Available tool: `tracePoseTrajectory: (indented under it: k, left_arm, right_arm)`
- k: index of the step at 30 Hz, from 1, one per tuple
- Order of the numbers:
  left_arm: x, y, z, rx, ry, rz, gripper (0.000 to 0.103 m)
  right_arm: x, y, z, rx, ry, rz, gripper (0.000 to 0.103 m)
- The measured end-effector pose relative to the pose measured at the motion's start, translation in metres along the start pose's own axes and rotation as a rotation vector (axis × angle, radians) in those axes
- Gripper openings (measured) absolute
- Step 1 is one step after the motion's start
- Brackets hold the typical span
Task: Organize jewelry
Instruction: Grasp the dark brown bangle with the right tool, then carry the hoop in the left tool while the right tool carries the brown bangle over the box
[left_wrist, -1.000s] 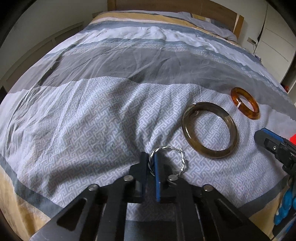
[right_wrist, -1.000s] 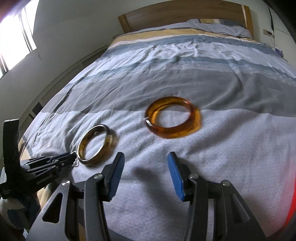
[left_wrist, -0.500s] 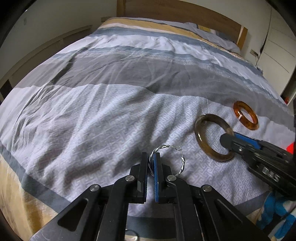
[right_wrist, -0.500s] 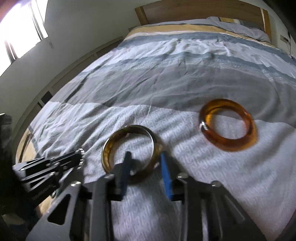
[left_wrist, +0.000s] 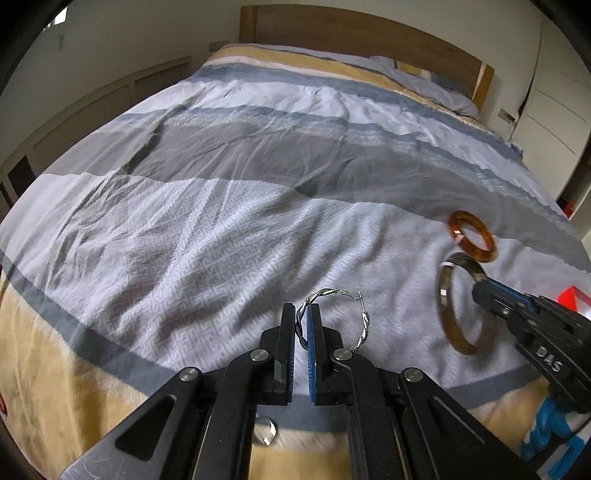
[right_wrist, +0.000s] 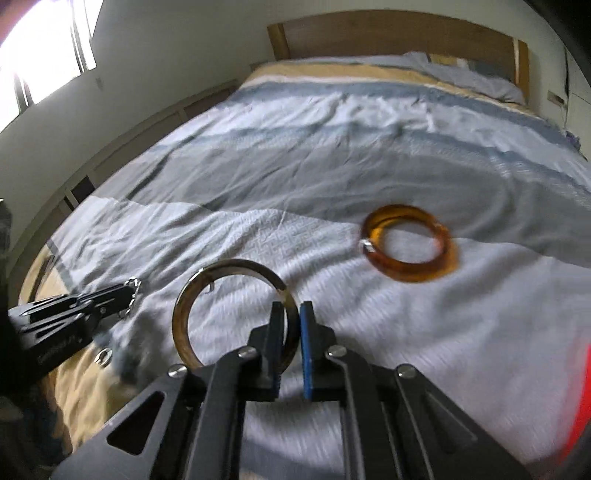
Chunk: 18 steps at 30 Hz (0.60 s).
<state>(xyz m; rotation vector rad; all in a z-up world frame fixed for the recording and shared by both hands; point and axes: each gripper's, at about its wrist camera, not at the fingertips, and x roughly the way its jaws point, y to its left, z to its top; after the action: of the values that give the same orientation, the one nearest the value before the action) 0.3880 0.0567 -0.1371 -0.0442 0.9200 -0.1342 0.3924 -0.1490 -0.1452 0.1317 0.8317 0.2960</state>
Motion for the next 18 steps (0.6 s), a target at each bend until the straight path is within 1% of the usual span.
tracePoseTrajectory:
  k: [6, 9, 13, 15, 18]
  left_arm:
    - [-0.027, -0.030, -0.007, 0.029, -0.013, -0.027, 0.006]
    - [-0.042, -0.054, -0.011, 0.057, -0.022, -0.048, 0.006]
    - [-0.061, -0.098, -0.018, 0.108, -0.030, -0.092, 0.006]
    - [-0.068, -0.126, -0.022, 0.138, -0.031, -0.121, 0.006]
    - [-0.073, -0.178, -0.026, 0.178, -0.027, -0.177, 0.006]
  right_arm:
    - [-0.065, -0.022, -0.013, 0.047, -0.058, -0.030, 0.008]
    - [-0.104, -0.042, -0.024, 0.077, -0.087, -0.063, 0.008]
    - [-0.148, -0.076, -0.037, 0.106, -0.114, -0.120, 0.008]
    - [-0.169, -0.099, -0.045, 0.116, -0.123, -0.158, 0.008]
    - [-0.193, -0.133, -0.055, 0.139, -0.123, -0.208, 0.008]
